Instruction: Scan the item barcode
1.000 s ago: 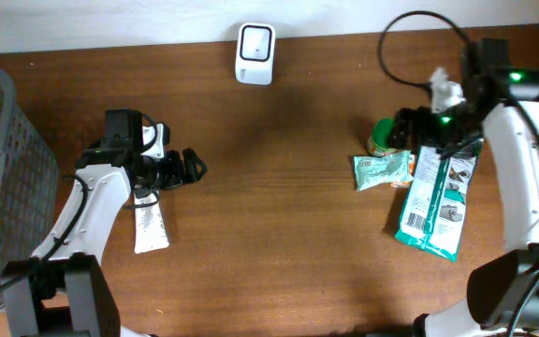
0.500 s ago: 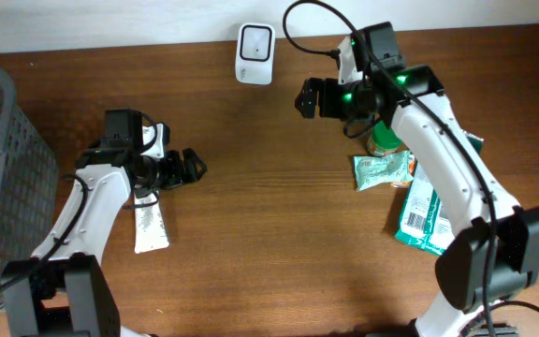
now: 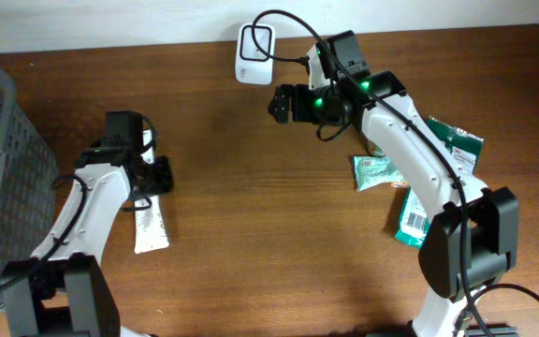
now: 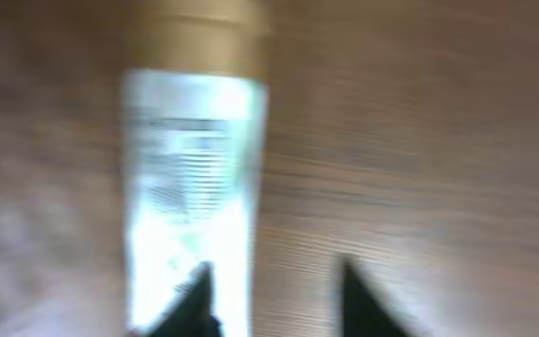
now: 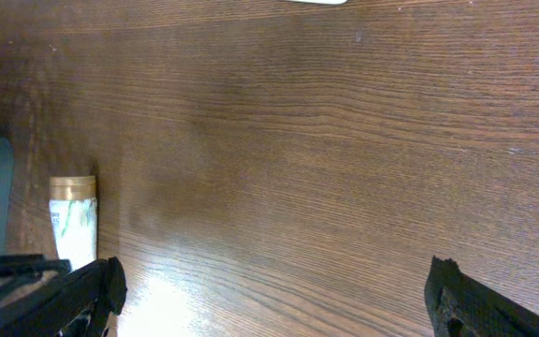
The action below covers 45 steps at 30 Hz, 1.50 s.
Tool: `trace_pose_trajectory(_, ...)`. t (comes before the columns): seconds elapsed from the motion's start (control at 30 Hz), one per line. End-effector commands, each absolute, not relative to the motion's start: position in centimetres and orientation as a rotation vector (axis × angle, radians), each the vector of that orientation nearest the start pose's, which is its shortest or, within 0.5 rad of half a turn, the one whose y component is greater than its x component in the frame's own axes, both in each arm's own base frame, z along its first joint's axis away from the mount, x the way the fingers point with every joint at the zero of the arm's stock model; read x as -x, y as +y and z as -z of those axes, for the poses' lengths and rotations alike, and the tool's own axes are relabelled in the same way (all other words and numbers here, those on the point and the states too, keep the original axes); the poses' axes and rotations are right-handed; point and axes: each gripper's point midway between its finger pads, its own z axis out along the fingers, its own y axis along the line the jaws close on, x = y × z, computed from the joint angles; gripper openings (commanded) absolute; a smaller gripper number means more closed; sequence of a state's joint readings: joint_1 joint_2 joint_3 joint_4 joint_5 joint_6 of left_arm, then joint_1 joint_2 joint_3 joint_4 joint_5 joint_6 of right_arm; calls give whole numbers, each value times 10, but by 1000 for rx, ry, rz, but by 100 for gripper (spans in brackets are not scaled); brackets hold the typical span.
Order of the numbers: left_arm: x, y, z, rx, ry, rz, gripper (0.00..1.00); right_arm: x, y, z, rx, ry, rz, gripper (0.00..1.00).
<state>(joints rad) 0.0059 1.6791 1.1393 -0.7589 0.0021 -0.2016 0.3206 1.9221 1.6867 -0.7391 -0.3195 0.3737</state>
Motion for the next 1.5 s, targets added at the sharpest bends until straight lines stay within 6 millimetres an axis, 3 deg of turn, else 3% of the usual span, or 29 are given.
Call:
trace_pose_trajectory(0.0,-362,38,-80,408,2768,-245,0,-459,206,-169,58,2598,-648,100)
trace_pose_trajectory(0.1,-366,42,-81,413,2747,-269,0,-459,206,-169,58,2599,-648,100)
trace_pose_trajectory(0.27,-365,71,-76,477,2712,-489,0,-458,206,-169,58,2599,-648,100)
trace_pose_trajectory(0.4,-366,80,-48,515,2754,-522,0,-458,206,-169,58,2599,-648,100)
trace_pose_trajectory(0.6,-362,75,-10,523,2842,-512,0,-458,206,-169,58,2599,-648,100)
trace_pose_trajectory(0.67,-361,63,-5,517,2879,-408,0,-459,206,-169,58,2599,-648,100)
trace_pose_trajectory(0.77,-363,8,3,491,2961,58,0,-459,206,-169,58,2598,-648,100)
trace_pose_trajectory(0.83,-363,-14,2,518,2966,208,0,-459,206,-169,58,2598,-648,100)
trace_pose_trajectory(0.93,-363,-45,1,594,2957,282,0,-458,206,-169,58,2599,-648,100)
trace_pose_trajectory(1.07,-371,-75,-1,490,2933,297,0,-452,204,-164,51,2633,-641,100)
trace_pose_trajectory(1.2,-390,-55,-14,447,2887,238,0,-436,206,-156,50,2704,-635,92)
trace_pose_trajectory(1.23,-399,-40,-28,439,2877,227,0,-431,212,-155,69,2715,-650,90)
trace_pose_trajectory(1.37,-432,10,-86,358,2804,178,0,-407,260,-159,219,2718,-741,88)
trace_pose_trajectory(1.47,-451,37,-108,300,2726,142,0,-382,291,-157,323,2741,-768,87)
